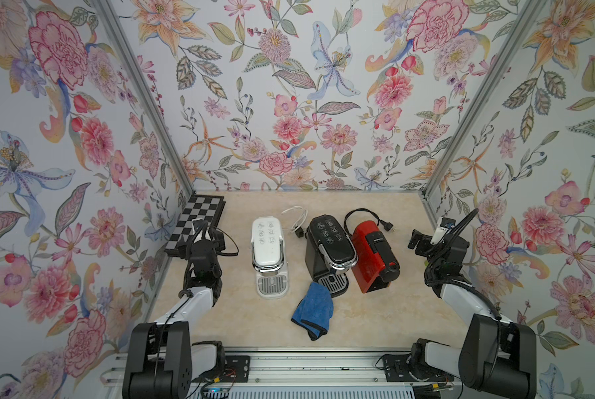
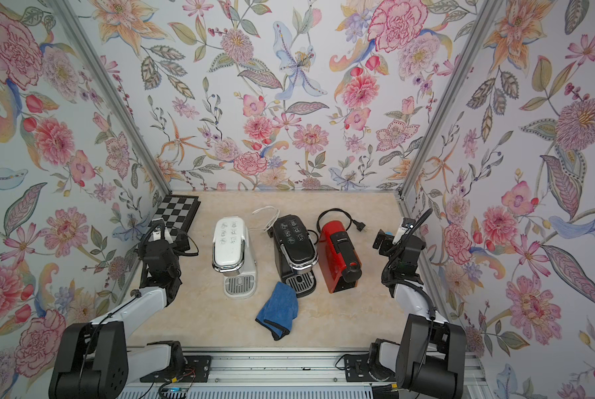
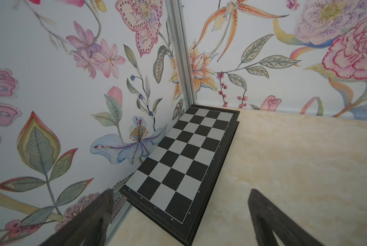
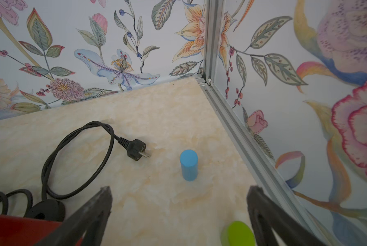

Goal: Wipe the surface of a coffee machine
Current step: Reset both arms

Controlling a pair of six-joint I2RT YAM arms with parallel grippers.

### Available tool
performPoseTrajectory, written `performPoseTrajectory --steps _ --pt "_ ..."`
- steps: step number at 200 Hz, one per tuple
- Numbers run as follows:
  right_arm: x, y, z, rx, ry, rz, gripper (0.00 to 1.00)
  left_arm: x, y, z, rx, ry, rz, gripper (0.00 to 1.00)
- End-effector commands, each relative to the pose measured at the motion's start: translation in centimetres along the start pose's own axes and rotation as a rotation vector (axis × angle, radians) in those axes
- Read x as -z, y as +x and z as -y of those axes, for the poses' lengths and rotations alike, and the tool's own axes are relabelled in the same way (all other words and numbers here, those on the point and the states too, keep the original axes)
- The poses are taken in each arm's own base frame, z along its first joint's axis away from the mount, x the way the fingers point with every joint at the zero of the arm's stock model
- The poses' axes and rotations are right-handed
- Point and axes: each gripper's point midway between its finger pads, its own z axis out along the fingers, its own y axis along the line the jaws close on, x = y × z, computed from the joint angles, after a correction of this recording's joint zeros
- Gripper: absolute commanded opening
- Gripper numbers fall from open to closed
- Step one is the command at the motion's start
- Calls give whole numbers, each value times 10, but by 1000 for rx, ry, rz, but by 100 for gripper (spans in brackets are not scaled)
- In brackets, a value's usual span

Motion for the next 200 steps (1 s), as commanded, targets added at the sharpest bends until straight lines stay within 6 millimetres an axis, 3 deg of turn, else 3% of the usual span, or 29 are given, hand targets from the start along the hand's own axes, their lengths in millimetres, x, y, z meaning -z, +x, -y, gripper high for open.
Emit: performPoseTrajectory --steps 1,16,32,53,69,110,114,141,149,154,183,197,200 --pt "-1 -21 -14 7 -72 111 100 0 -3 1 27 7 88 99" --pt "-3 -10 -18 6 -85 91 100 -8 -2 4 35 6 53 99" --pt "-6 1 -26 7 -115 69 100 -4 -2 2 91 -2 104 99" --pt "-8 14 -30 18 -127 44 100 1 14 11 55 44 76 99" --pt "-7 16 -33 21 -137 37 100 12 28 7 89 30 97 99" --pt "-5 27 -44 40 -162 -8 100 24 20 6 90 15 211 99" --pt "-4 30 -46 46 -166 -19 100 28 30 6 73 21 192 99" --pt "-3 50 -57 74 -183 -33 100 25 42 18 44 71 164 99" --pt "-2 54 -57 69 -183 -12 100 29 31 14 55 57 228 99" --pt "0 57 -57 74 -184 5 100 30 38 17 42 68 214 99" --pt "5 45 -53 70 -150 95 100 30 34 14 54 52 217 99" --pt "3 46 -56 82 -139 108 100 23 42 28 11 104 167 99" --pt "3 48 -56 89 -136 108 100 17 34 32 7 115 181 99"
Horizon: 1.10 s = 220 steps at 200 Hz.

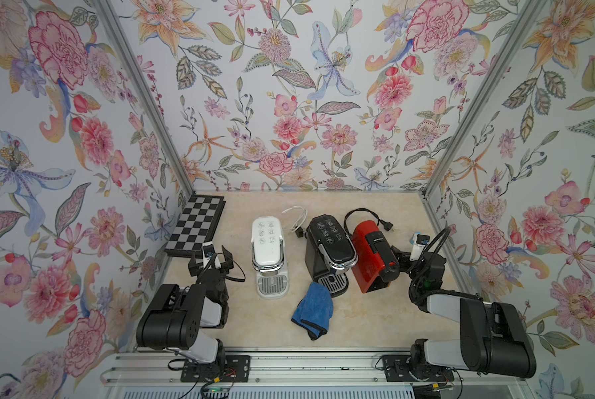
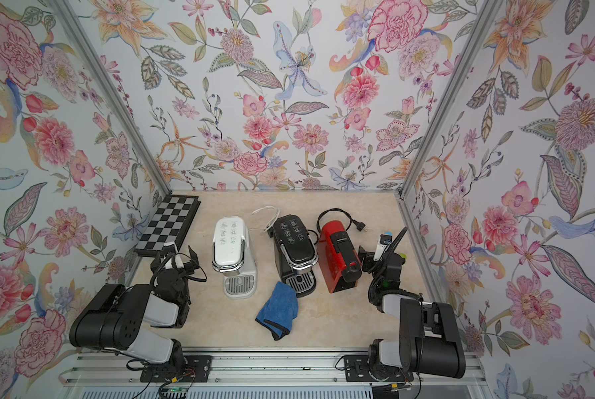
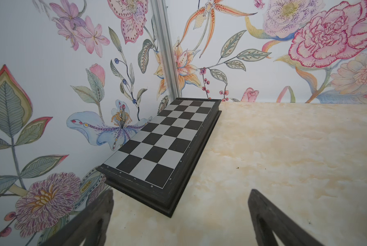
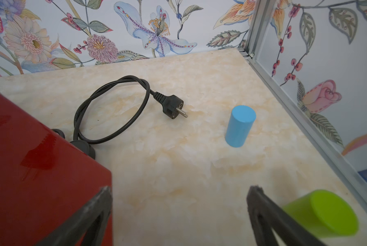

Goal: Wipe the surface of a coffee machine
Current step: Reset both arms

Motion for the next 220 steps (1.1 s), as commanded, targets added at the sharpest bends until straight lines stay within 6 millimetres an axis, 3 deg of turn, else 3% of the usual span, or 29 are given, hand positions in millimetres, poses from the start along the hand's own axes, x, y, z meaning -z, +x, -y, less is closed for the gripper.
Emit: performPoseTrajectory --steps 1,58,108,220 --pt "-1 -22 -7 40 8 116 100 -12 -17 15 -25 55 44 99" --pt "-1 -4 1 47 102 145 100 -13 -18 18 -28 66 43 99" --pt "-11 -4 -2 81 138 111 100 -13 -17 18 -28 66 42 99" --pt "-9 -5 -5 97 136 119 100 -14 -18 27 -53 112 44 99"
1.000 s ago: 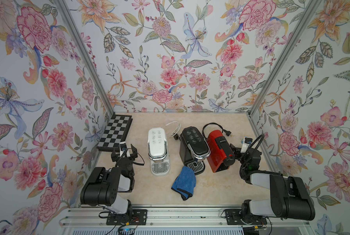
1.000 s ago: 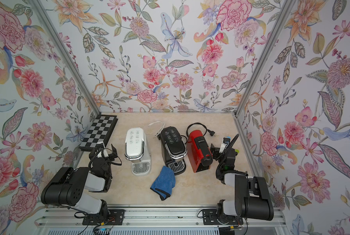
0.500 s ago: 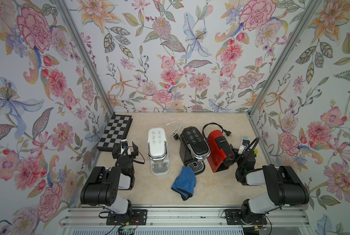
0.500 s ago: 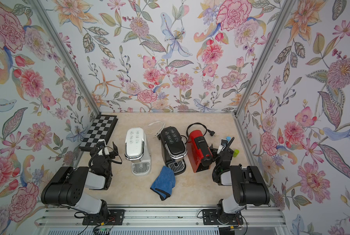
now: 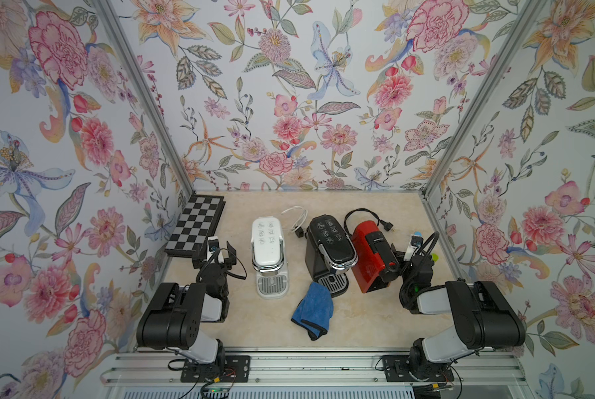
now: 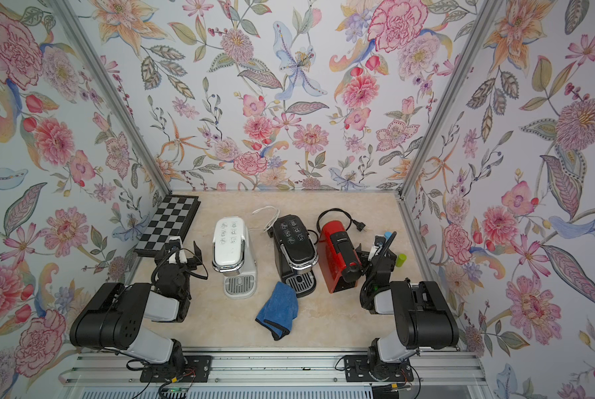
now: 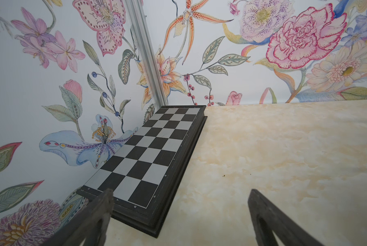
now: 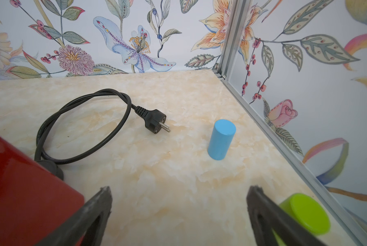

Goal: Wipe the surface of a coffee machine
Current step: Reset both arms

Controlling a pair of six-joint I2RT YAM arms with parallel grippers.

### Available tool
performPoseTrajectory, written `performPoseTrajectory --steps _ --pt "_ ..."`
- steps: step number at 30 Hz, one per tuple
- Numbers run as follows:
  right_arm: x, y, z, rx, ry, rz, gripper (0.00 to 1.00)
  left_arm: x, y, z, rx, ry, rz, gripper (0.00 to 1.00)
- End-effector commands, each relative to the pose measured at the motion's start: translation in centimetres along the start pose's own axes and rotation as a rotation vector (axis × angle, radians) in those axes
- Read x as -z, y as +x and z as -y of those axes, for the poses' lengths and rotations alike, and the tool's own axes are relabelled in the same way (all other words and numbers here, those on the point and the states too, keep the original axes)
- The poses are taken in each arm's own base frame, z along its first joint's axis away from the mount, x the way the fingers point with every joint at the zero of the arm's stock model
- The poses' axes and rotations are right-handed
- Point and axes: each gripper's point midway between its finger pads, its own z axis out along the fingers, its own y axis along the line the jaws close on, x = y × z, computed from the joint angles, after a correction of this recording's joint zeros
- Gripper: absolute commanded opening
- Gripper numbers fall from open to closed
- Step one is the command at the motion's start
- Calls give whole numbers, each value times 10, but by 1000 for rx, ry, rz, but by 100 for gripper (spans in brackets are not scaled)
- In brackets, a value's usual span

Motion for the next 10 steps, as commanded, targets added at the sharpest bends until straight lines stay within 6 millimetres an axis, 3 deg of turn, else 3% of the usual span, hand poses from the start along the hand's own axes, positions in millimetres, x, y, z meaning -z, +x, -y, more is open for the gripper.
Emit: performPoseTrajectory --steps 1,10 --pt "-1 -6 -8 22 -17 21 100 -4 -8 7 -13 24 26 99" --pt "-2 -7 -8 23 -18 22 100 -3 -8 6 -9 25 27 99"
